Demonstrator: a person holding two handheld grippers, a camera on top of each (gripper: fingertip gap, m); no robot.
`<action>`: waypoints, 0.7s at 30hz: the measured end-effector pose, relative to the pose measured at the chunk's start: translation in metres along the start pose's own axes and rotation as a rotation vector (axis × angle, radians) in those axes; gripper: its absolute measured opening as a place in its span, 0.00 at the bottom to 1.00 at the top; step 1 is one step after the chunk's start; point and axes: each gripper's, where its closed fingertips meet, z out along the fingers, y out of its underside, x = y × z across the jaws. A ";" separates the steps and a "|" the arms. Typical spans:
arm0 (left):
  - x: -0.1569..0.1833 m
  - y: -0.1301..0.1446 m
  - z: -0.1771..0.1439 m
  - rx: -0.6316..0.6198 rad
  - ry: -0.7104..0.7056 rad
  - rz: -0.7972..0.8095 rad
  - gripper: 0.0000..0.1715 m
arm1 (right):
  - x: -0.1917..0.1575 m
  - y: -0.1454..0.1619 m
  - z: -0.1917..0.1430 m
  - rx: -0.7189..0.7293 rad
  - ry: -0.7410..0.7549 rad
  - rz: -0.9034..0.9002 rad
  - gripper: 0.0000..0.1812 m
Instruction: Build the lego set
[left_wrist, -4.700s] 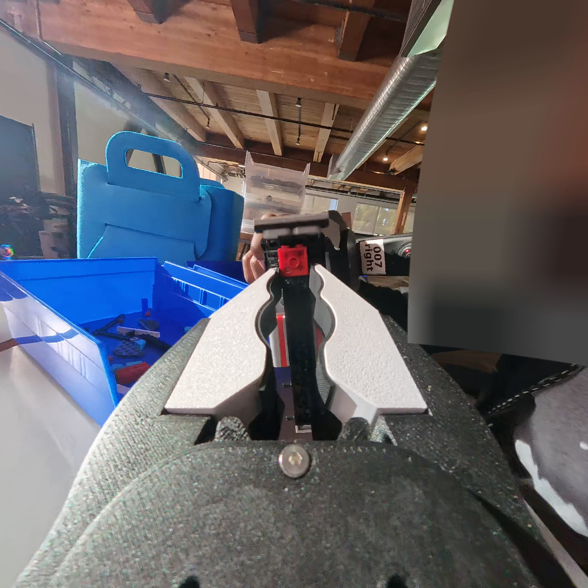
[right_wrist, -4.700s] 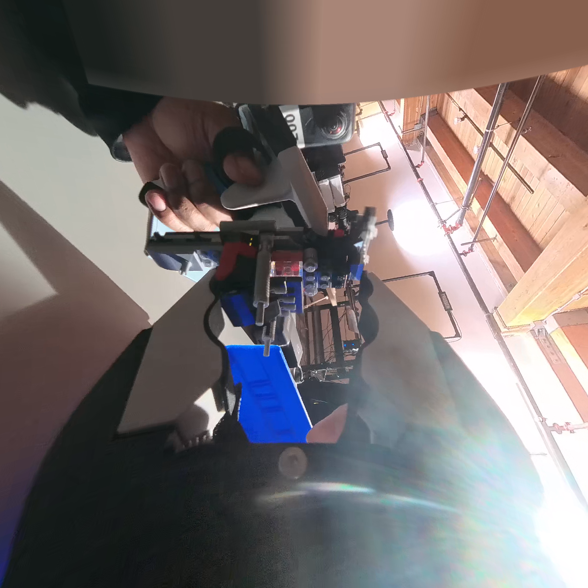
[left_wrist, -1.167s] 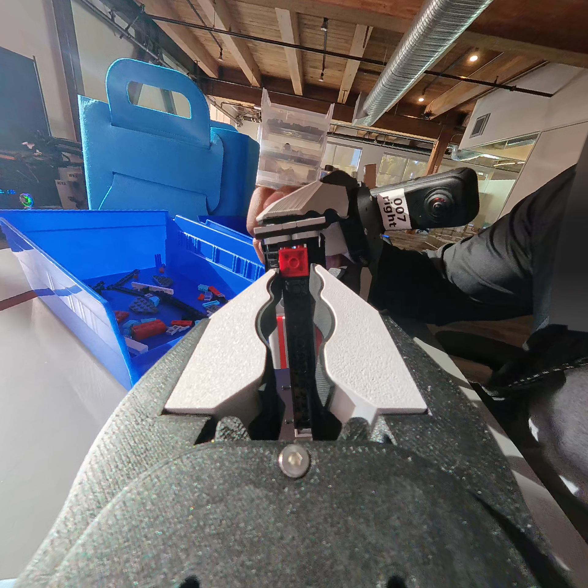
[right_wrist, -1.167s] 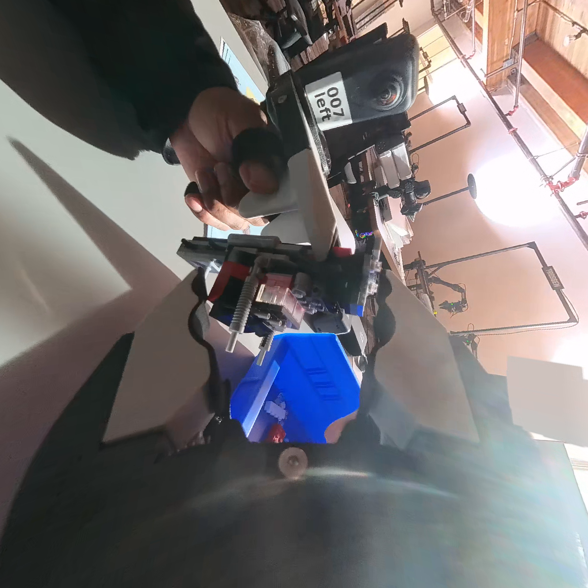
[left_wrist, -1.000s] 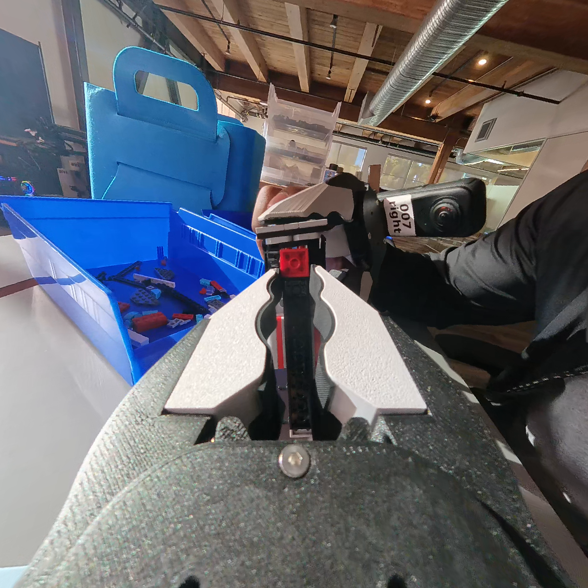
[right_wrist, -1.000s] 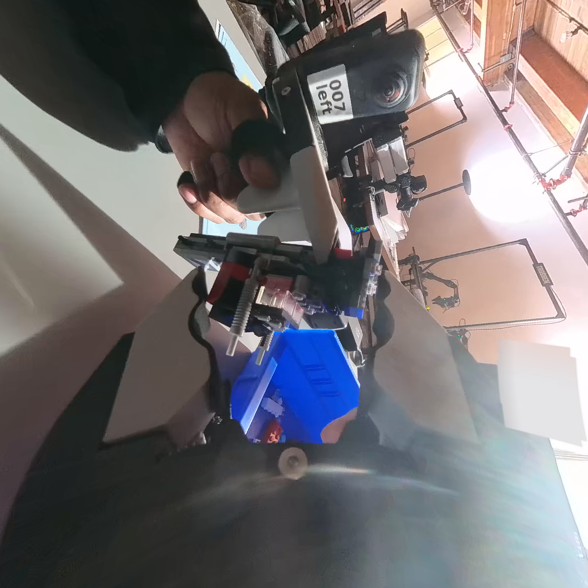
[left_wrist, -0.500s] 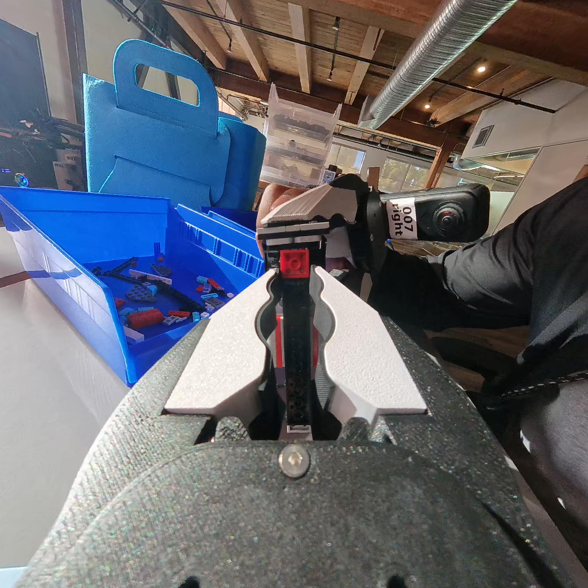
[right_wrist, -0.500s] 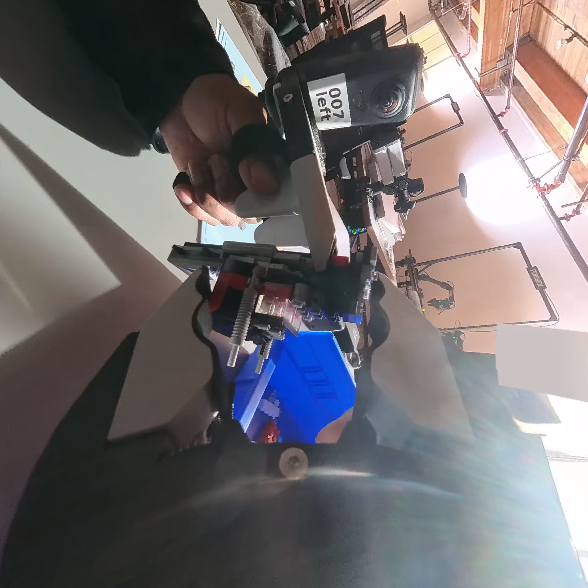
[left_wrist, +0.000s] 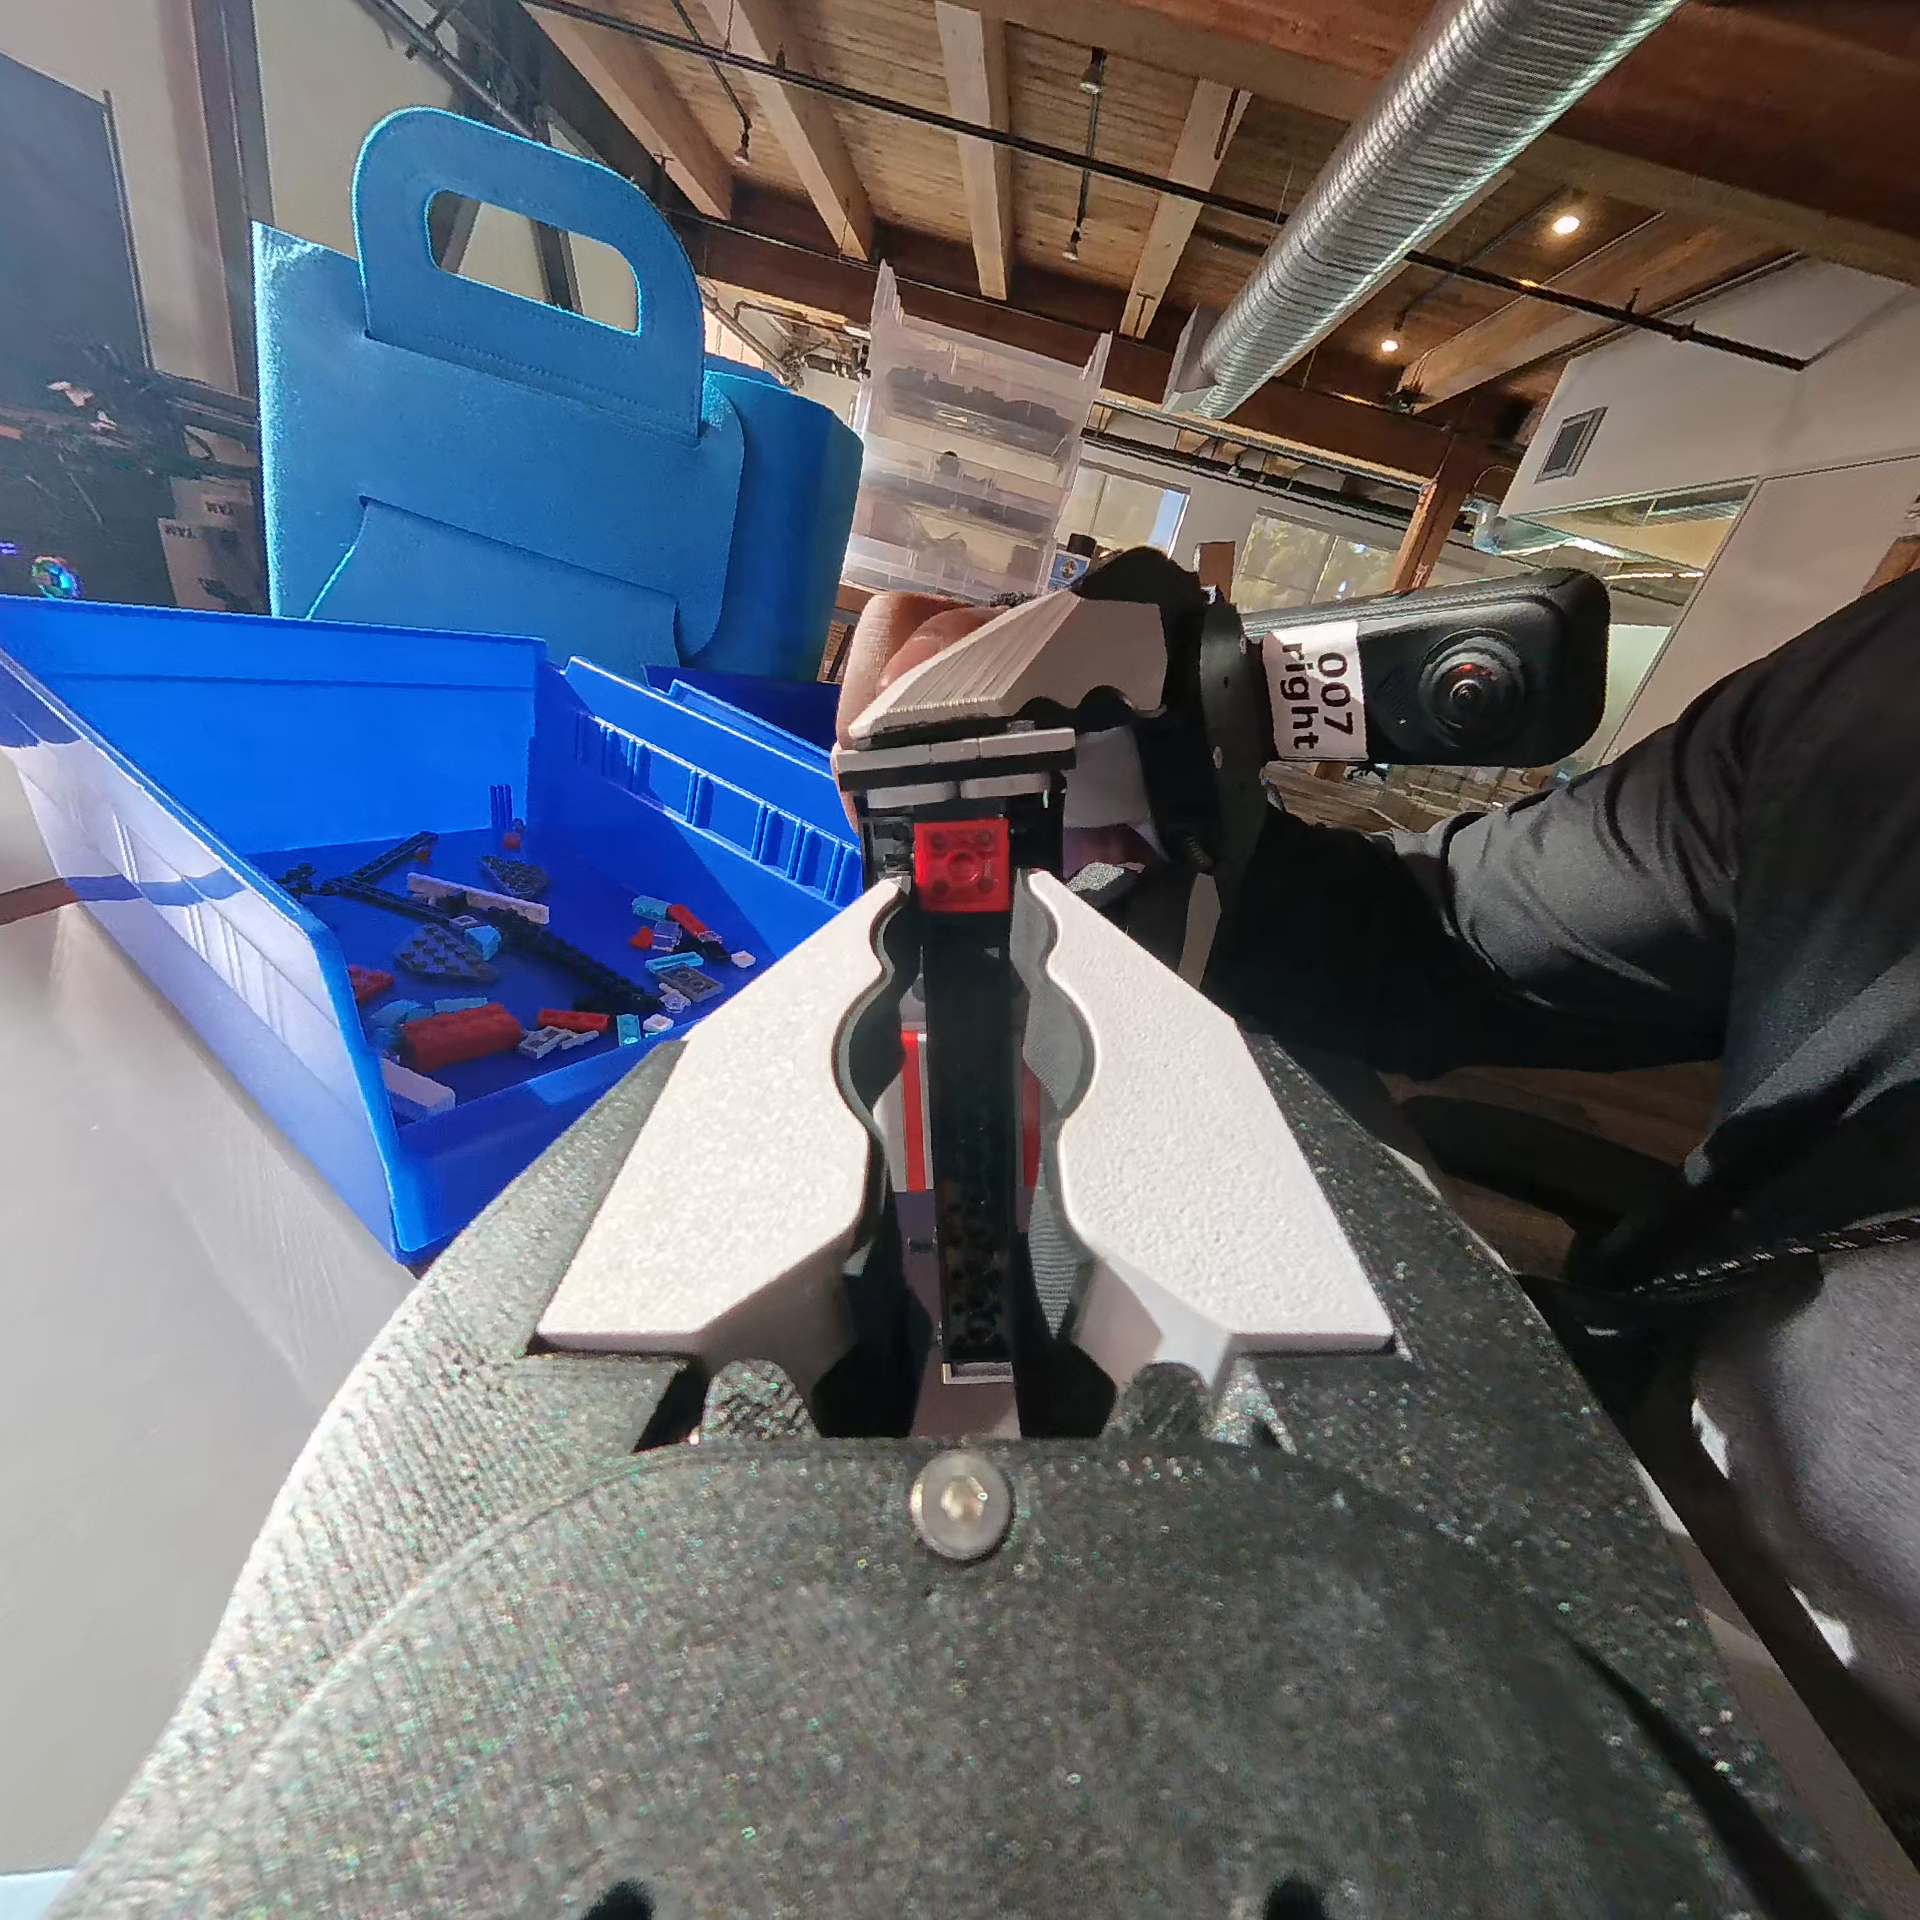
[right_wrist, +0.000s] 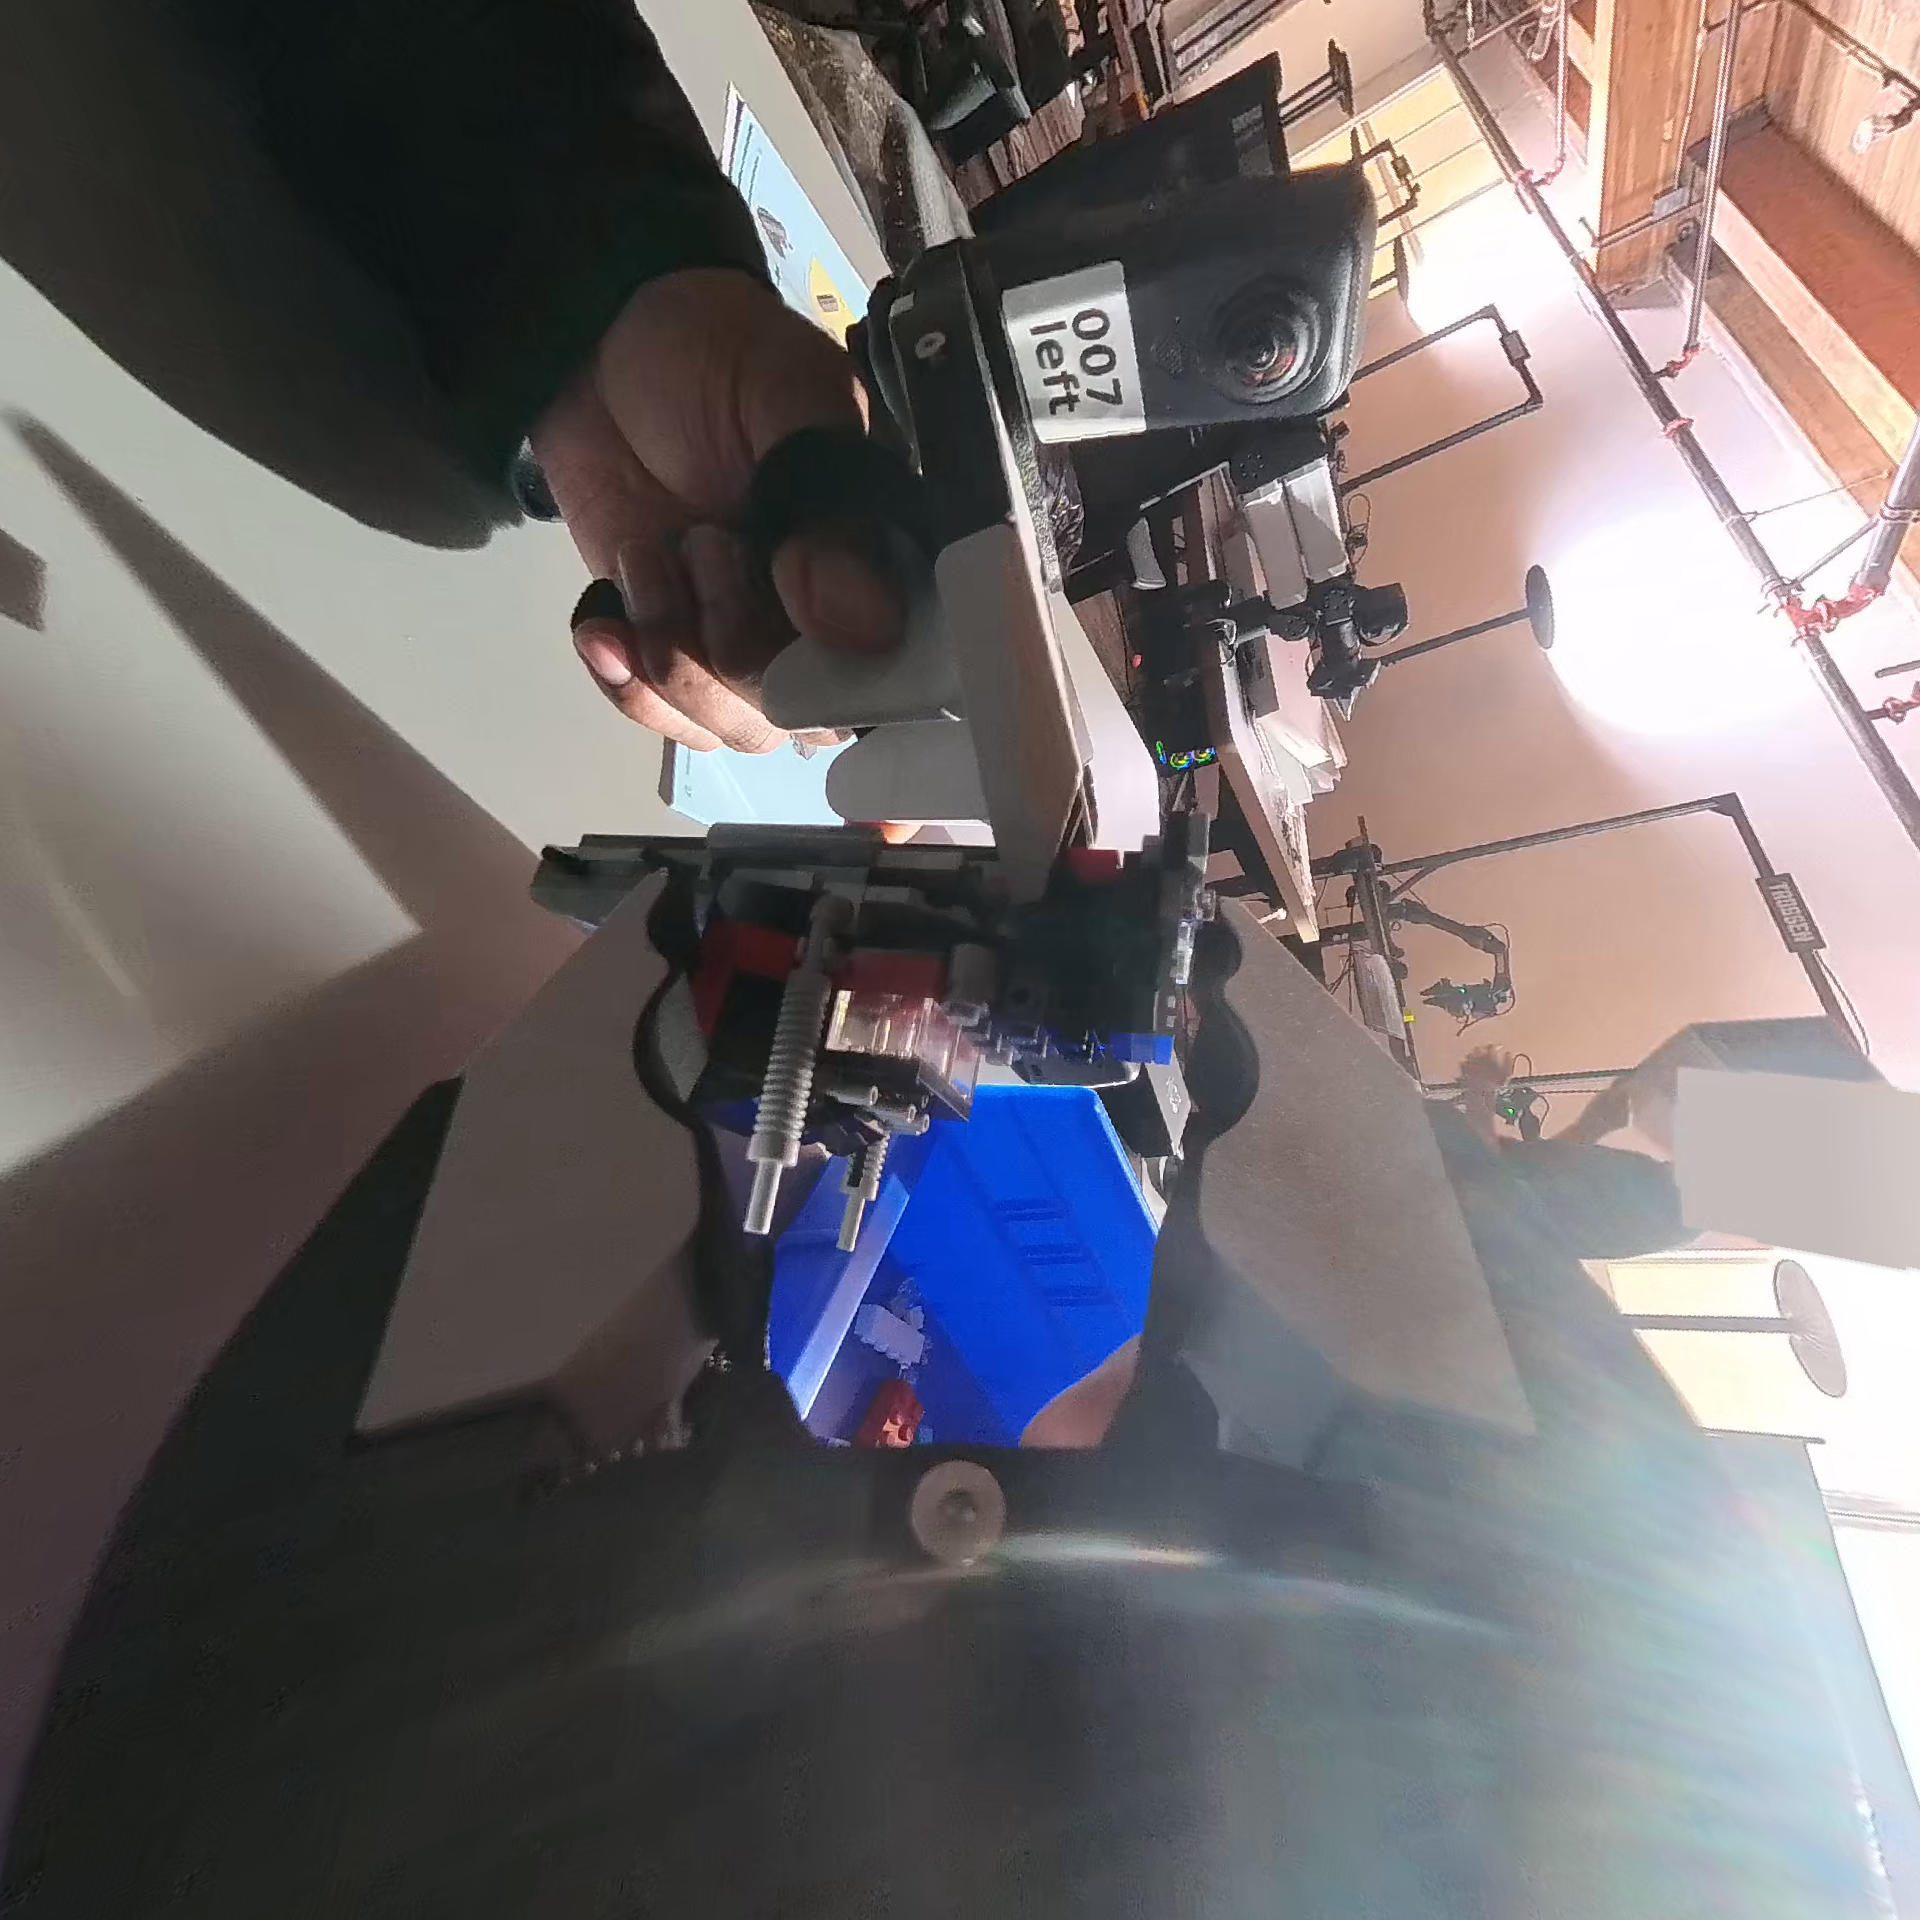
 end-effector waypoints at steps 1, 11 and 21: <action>0.000 0.000 0.000 0.000 0.000 -0.001 0.09 | 0.000 0.000 0.000 0.000 0.000 -0.002 0.55; -0.001 -0.004 -0.002 0.022 -0.003 -0.003 0.10 | 0.005 -0.001 0.001 0.017 0.032 0.040 0.54; 0.003 -0.007 -0.002 0.054 0.069 -0.117 0.10 | 0.007 -0.011 -0.008 0.094 0.030 0.055 0.56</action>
